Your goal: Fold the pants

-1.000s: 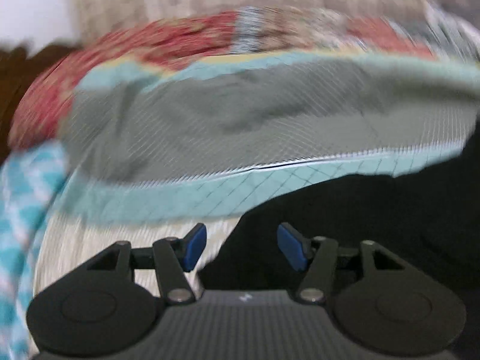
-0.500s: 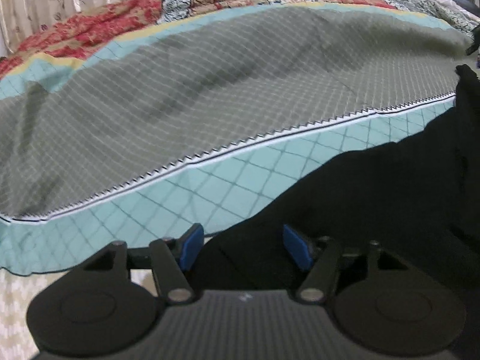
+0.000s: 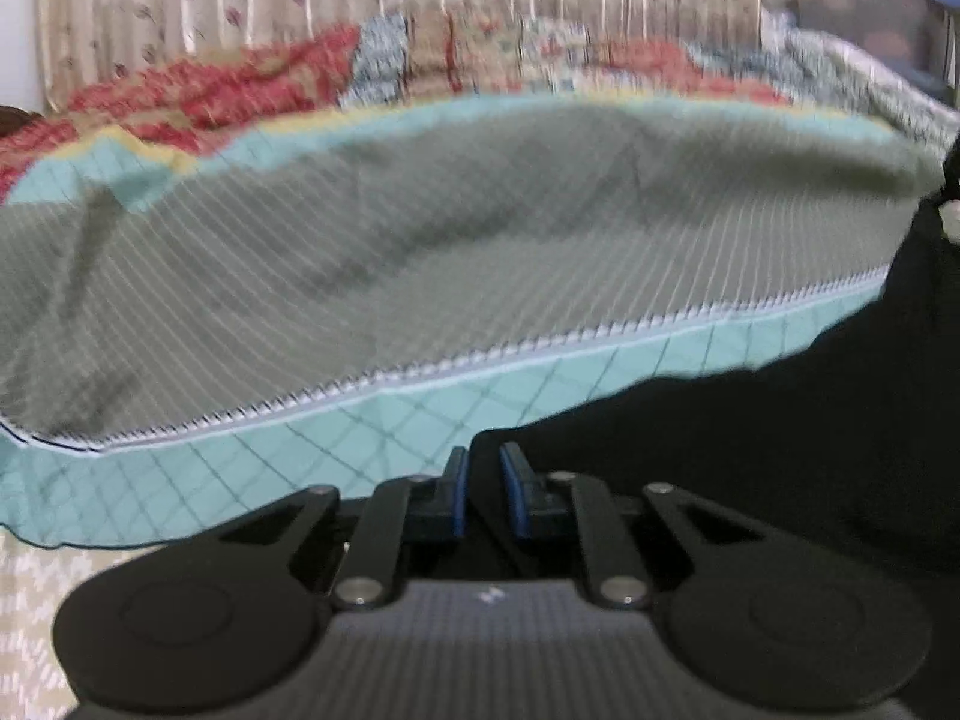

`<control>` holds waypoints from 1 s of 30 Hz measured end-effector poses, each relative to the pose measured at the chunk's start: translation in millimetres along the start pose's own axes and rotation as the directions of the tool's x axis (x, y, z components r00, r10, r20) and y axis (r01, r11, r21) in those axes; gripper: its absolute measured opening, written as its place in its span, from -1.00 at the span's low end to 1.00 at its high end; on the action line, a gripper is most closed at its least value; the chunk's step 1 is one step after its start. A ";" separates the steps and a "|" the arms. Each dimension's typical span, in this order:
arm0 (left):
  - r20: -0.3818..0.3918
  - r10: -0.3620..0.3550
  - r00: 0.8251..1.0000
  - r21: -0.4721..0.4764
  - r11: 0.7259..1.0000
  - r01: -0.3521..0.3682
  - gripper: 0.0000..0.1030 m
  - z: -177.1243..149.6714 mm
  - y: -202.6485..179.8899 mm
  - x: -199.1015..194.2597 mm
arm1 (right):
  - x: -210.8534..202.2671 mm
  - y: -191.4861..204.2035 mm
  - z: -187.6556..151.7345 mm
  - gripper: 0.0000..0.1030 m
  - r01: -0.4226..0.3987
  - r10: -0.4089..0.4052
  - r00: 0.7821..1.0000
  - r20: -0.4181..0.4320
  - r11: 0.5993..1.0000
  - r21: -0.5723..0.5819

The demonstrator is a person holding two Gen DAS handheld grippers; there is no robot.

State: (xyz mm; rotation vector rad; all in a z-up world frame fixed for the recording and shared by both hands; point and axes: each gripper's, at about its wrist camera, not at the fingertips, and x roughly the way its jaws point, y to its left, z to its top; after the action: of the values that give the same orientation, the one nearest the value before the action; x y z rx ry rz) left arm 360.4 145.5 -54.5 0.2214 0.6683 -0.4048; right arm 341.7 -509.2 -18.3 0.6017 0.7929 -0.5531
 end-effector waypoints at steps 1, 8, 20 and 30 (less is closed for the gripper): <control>0.024 0.001 1.000 -0.015 1.000 -0.001 -0.77 0.9 0.2 -11.0 | -11.4 -5.6 2.2 -0.94 -0.012 0.012 1.000 0.016 1.000 0.016; 0.160 -0.004 0.987 -0.069 0.998 0.016 -0.77 -11.8 -10.7 -105.7 | -108.1 -50.8 -2.4 -0.94 -0.163 0.152 0.981 0.120 0.983 0.081; 0.187 -0.036 0.982 -0.224 0.972 0.078 -0.76 -107.2 -48.0 -216.8 | -244.3 -204.2 -117.5 -0.94 -0.234 0.207 0.962 0.178 0.960 0.152; 0.247 -0.045 0.968 -0.333 0.934 0.129 -0.76 -147.2 -60.9 -275.5 | -280.6 -265.9 -169.8 -0.94 -0.251 0.214 0.965 0.152 0.921 0.299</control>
State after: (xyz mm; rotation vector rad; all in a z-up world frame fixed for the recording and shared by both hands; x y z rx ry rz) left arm 56.5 219.1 4.7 -0.1917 0.5054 -0.3845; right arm -77.5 -516.9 31.3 0.9387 0.5141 -0.4936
